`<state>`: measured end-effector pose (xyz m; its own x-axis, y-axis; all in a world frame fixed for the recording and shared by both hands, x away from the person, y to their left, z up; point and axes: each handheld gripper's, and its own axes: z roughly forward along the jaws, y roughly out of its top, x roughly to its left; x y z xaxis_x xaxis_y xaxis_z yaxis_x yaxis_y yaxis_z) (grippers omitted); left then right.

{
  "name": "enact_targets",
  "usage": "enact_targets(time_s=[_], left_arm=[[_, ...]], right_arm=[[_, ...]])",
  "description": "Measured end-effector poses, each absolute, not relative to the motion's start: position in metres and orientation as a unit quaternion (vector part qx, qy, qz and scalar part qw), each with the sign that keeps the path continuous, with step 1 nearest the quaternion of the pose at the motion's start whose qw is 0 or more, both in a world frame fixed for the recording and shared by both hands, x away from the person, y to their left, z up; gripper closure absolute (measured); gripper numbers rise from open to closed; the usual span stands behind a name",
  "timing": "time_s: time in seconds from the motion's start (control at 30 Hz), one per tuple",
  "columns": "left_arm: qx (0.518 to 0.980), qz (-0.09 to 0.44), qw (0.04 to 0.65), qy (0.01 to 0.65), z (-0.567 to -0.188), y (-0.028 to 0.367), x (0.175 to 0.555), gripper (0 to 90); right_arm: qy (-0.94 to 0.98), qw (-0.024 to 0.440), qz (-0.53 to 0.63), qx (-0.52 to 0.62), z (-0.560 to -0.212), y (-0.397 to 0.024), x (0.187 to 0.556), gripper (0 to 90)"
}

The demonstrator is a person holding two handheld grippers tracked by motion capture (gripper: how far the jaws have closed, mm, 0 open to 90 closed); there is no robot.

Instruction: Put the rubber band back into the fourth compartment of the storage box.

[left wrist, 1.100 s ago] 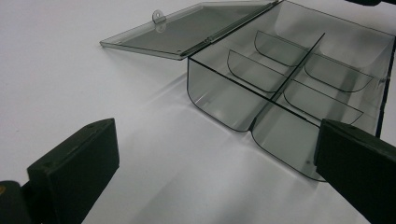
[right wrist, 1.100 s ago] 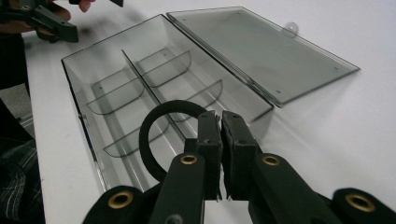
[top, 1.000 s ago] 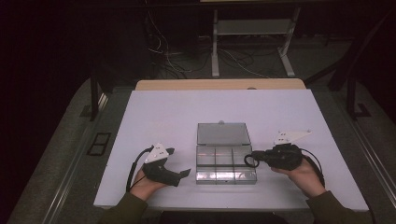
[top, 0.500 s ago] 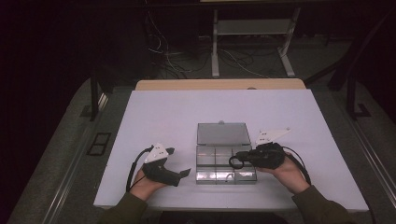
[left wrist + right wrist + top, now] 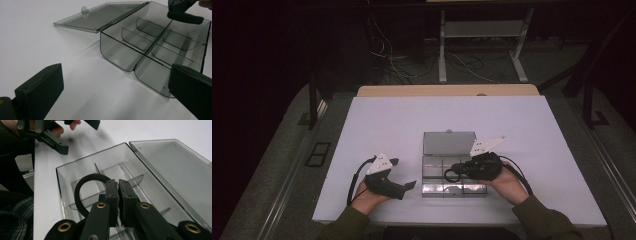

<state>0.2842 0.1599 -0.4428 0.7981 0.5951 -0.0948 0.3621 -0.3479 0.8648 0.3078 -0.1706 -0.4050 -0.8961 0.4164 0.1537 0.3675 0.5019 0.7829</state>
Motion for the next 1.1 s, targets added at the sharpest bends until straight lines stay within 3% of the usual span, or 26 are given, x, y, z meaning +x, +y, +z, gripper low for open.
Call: enact_targets(time_s=[1.1], left_arm=[[0.814,0.119,0.488,0.292,-0.442,0.160,0.284,0.0]], right_arm=[[0.903,0.013,0.396,0.164,-0.421,-0.112,0.314,84.6]])
